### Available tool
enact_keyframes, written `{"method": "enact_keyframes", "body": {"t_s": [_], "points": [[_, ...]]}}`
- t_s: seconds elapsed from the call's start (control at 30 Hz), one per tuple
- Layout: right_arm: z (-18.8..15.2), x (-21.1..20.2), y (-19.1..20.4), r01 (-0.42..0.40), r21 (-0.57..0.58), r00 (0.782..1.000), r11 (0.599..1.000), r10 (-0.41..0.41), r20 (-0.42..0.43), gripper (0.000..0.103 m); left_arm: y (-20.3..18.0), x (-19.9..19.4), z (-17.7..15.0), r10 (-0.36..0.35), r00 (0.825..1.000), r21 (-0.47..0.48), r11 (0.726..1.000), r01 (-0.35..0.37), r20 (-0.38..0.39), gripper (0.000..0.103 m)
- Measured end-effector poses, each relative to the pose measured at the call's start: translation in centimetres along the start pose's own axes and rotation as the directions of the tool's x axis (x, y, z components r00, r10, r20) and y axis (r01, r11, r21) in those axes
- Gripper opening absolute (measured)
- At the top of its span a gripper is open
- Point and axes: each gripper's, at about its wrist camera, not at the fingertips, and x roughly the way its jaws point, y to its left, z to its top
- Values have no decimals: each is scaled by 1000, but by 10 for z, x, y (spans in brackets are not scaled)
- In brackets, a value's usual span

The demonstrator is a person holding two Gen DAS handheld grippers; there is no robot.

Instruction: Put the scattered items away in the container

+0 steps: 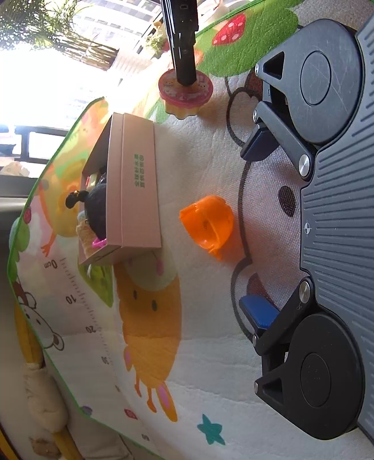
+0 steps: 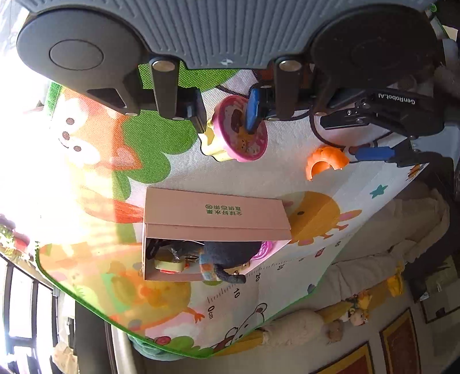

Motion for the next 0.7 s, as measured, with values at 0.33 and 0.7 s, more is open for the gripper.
{"method": "enact_keyframes", "body": {"t_s": [0.33,0.7], "points": [[19,11,-19,14,58,999,998,-16,42,29,-5,1,0,13,1000,17,1000,-13,-8,103],[6,41,27,131,-160,991,978,-124,52,69,-6,2,0,17,1000,27,1000,-16,-12,103]]}}
